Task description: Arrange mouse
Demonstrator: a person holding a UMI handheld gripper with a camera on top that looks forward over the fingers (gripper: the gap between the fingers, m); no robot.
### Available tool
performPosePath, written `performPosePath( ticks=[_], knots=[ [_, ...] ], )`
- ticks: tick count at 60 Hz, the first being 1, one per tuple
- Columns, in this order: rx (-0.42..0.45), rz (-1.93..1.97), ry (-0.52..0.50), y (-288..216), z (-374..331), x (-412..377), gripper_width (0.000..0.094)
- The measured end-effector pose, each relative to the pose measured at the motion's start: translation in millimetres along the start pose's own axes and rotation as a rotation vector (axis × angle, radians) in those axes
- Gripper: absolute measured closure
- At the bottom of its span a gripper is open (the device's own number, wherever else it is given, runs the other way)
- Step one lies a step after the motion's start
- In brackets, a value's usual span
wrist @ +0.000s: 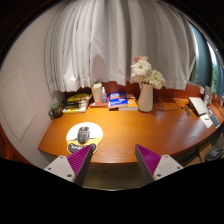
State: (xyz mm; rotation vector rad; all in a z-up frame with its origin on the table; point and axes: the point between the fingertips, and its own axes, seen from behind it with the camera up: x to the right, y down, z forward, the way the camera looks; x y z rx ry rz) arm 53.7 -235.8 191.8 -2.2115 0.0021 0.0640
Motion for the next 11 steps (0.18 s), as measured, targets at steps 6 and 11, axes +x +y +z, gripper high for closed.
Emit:
performPosePath(
  ticks=[6,11],
  knots=[
    [0.01,-0.003,0.0,-0.8,-2.8,-0.9,0.0088],
    [0.019,-0.003,-0.002,-2.9,-4.3,-3.6,0.0087]
  ],
)
